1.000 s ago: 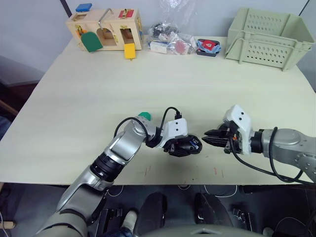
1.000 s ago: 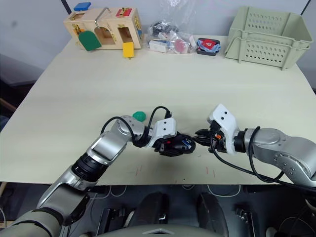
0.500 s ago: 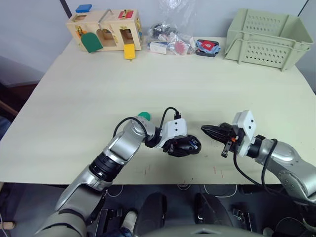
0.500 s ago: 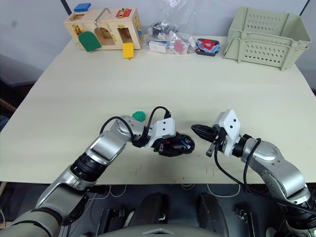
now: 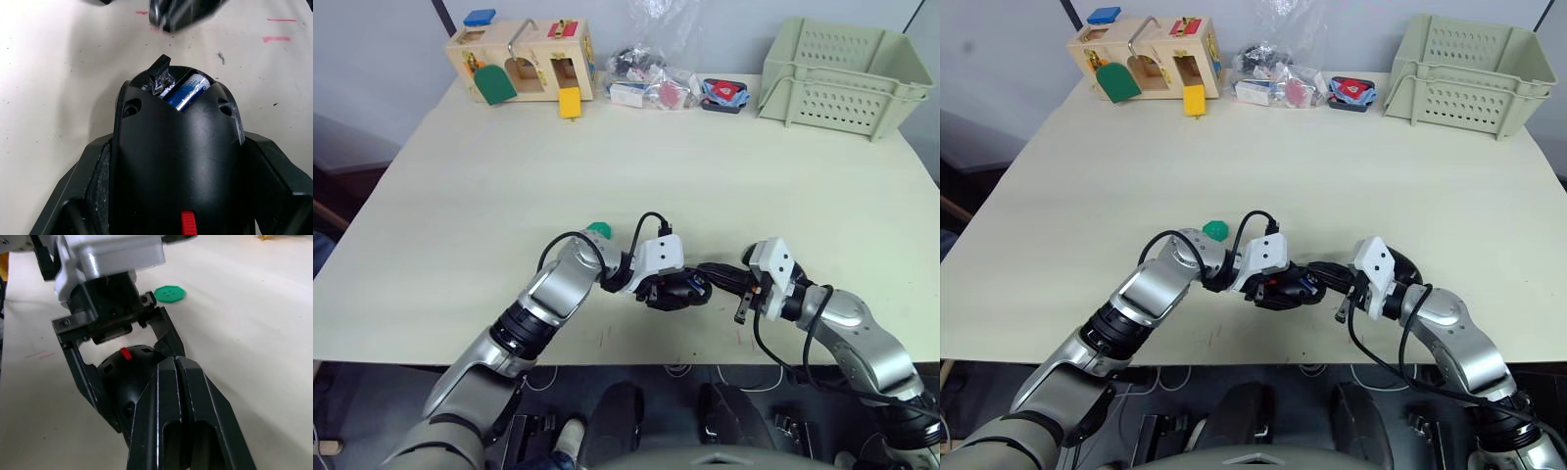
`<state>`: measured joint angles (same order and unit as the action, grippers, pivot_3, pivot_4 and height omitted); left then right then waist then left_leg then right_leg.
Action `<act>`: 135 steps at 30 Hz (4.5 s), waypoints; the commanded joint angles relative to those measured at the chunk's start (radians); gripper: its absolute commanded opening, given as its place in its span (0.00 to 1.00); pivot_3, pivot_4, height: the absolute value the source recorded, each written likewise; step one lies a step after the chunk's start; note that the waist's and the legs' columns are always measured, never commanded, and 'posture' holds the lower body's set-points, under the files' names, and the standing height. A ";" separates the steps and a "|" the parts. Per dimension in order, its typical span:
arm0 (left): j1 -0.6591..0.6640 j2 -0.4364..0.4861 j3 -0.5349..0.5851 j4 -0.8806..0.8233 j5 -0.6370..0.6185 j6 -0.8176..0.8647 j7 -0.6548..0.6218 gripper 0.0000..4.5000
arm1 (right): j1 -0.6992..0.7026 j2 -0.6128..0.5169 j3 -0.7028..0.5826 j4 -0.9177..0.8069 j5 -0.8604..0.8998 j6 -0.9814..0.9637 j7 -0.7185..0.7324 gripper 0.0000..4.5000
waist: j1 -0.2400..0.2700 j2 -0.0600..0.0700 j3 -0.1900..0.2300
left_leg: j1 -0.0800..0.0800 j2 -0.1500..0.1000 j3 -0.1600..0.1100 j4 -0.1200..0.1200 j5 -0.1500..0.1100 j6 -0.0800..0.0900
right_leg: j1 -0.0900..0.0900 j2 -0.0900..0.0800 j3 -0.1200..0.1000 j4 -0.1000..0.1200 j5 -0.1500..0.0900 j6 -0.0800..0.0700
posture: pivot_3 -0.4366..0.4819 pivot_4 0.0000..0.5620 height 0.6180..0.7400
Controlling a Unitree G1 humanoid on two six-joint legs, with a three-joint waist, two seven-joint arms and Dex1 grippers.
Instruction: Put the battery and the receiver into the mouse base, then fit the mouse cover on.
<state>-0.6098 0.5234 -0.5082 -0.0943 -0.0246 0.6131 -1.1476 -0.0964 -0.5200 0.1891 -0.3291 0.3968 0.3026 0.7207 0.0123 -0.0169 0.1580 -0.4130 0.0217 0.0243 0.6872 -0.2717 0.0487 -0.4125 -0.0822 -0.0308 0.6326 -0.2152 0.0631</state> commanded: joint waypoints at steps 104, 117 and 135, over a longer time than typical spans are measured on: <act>0.020 0.018 -0.025 0.013 -0.004 0.035 -0.011 0.66 | -0.040 0.102 0.084 0.228 -0.148 -0.088 0.184 0.01 | -0.002 -0.001 -0.004 | 0.015 0.001 0.013 -0.003 0.001 -0.001 | 0.003 0.002 0.014 0.009 -0.002 -0.002 | 0.48 0.27 1.00; 0.015 0.019 -0.025 0.017 -0.005 0.038 -0.014 0.66 | -0.030 0.150 0.067 0.243 -0.101 -0.049 0.180 0.01 | -0.007 -0.001 -0.005 | 0.016 0.002 0.013 -0.003 0.001 -0.001 | 0.003 0.002 0.015 0.009 -0.002 -0.002 | 0.48 0.27 1.00; 0.014 0.022 -0.028 0.013 -0.005 0.041 -0.019 0.66 | -0.015 0.156 0.066 0.196 -0.050 -0.004 0.195 0.01 | -0.007 -0.001 -0.005 | 0.016 0.002 0.014 -0.003 0.000 -0.001 | 0.003 0.002 0.015 0.009 -0.002 -0.002 | 0.48 0.27 1.00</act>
<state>-0.6092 0.5438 -0.5105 -0.0917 -0.0253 0.6331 -1.1538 -0.1313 -0.3612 0.2213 -0.1420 0.3591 0.2775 0.9084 0.0050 -0.0180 0.1525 -0.3973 0.0236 0.0379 0.6840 -0.2713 0.0476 -0.4097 -0.0797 -0.0154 0.6416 -0.2168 0.0608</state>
